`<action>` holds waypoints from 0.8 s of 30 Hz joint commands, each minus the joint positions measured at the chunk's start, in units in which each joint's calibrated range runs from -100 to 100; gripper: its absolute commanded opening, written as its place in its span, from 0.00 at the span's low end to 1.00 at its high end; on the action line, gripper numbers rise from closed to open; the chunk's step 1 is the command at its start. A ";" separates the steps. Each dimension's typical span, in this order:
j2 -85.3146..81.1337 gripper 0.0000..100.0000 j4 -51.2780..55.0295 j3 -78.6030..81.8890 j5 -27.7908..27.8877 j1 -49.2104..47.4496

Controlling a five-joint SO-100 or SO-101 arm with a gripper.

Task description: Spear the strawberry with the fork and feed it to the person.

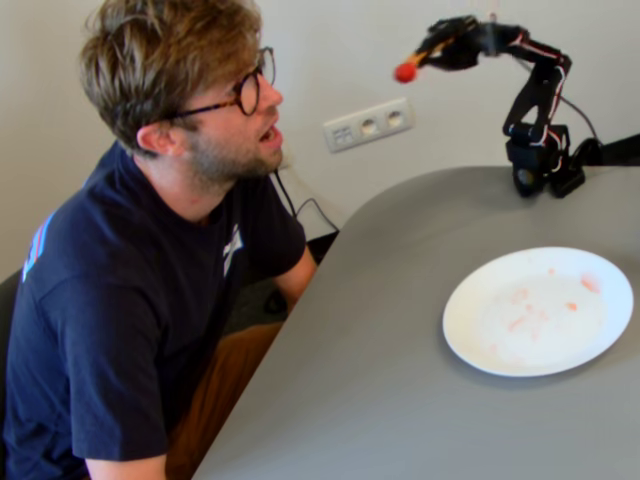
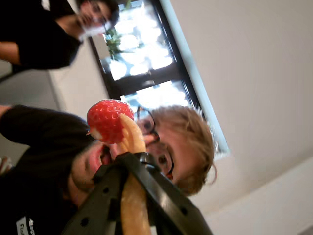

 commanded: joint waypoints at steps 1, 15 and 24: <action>1.75 0.01 -8.62 1.85 -0.25 2.14; 28.01 0.01 -48.13 1.40 -2.09 13.18; 34.96 0.01 -49.26 -3.92 -6.07 18.03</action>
